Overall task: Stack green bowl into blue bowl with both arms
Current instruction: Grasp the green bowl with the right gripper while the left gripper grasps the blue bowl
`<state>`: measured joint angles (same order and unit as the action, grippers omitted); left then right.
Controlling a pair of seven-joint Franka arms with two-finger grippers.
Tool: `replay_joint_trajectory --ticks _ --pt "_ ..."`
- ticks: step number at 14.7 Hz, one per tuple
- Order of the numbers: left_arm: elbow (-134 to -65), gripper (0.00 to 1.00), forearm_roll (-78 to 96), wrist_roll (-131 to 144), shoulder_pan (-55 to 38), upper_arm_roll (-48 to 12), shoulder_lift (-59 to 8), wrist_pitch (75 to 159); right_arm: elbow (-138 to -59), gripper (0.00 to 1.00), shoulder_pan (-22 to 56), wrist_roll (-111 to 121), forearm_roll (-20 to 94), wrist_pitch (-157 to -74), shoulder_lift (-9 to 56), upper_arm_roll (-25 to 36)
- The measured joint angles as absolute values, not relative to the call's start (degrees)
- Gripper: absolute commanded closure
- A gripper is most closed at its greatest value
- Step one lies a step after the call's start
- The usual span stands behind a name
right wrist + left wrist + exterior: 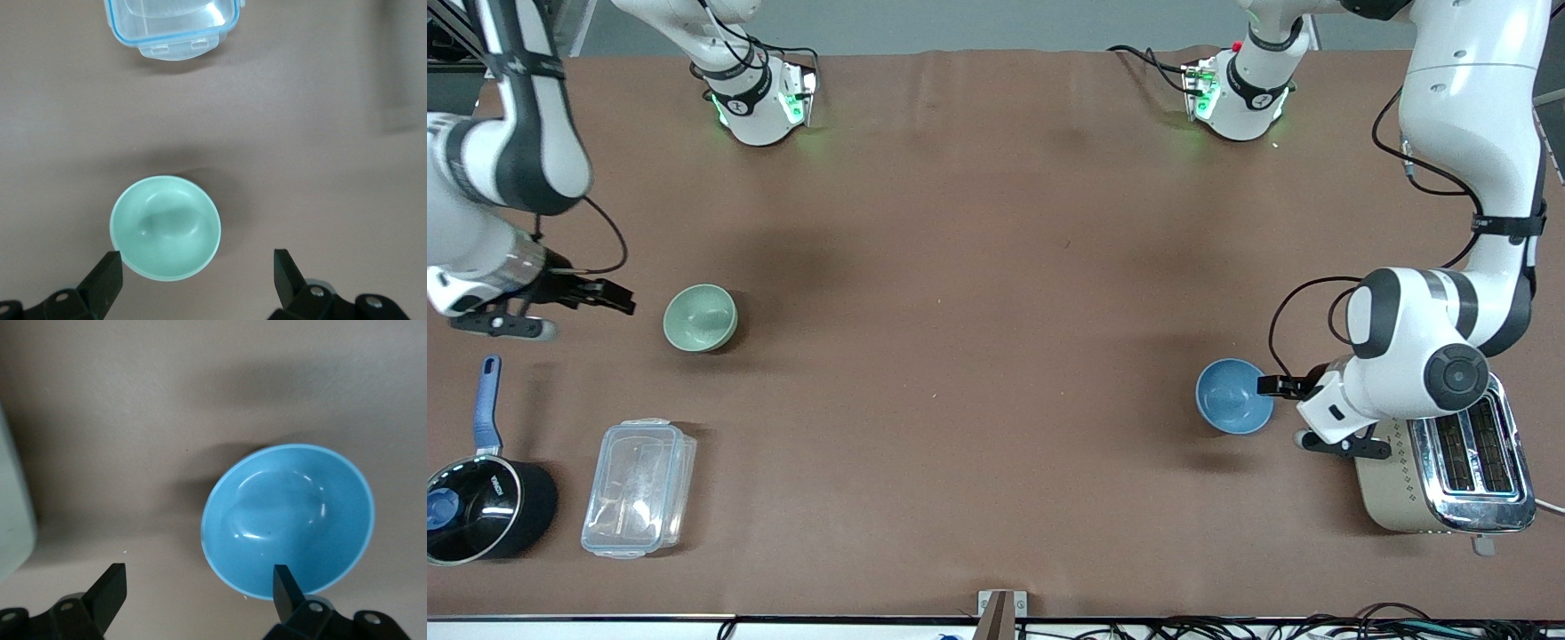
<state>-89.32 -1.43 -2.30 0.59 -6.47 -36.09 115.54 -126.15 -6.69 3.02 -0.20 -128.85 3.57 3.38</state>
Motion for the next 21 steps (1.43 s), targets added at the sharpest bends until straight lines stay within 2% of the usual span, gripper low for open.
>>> replay_joint_trajectory --ticks 3,5,7,9,10,12,13,14,19,21 --pt "-90.71 0.49 -1.43 -2.35 0.63 -6.47 -37.79 117.19 -134.6 0.0 -6.75 3.02 -0.24 -143.47 6.49 3.36" --pt "-91.05 0.69 -1.43 -2.48 0.62 -6.48 -38.36 117.5 -137.52 0.0 -7.21 3.02 -0.24 -150.87 9.88 3.42" --pt "-91.17 0.84 -1.43 -2.76 0.53 -6.51 -38.86 118.51 -137.98 0.11 -7.94 3.03 -0.24 -154.39 12.98 3.43" --pt "-91.21 0.96 -1.43 -2.82 0.31 -6.56 -39.39 119.56 -137.95 0.34 -8.19 3.03 -0.24 -155.73 14.59 3.42" --pt "-91.2 0.97 -1.43 -2.83 0.18 -6.61 -39.57 119.86 -137.94 0.46 -8.19 3.03 -0.24 -155.9 14.89 3.4" --pt "-90.99 1.0 -1.44 -2.94 0.05 -6.99 -39.42 120.06 -137.91 0.79 -8.19 3.03 -0.24 -155.94 14.94 3.38" --pt "-90.72 1.0 -1.44 -2.94 0.06 -7.43 -39.36 120.11 -137.9 0.92 -8.19 3.02 -0.24 -155.96 14.94 3.38" --pt "-90.27 1.0 -1.44 -2.93 0.06 -8.18 -39.33 120.18 -137.9 1.0 -8.19 3.0 -0.24 -156.02 14.95 3.38" --pt "-88.68 1.0 -1.43 4.21 -0.23 -14.98 -37.22 117.96 -137.31 1.0 -8.24 2.88 -0.17 -155.74 14.51 3.35" --pt "-88.55 1.0 -1.44 14.17 -2.26 -18.53 -36.37 116.44 -135.57 1.0 -8.28 2.88 -0.17 -153.0 13.77 3.39"
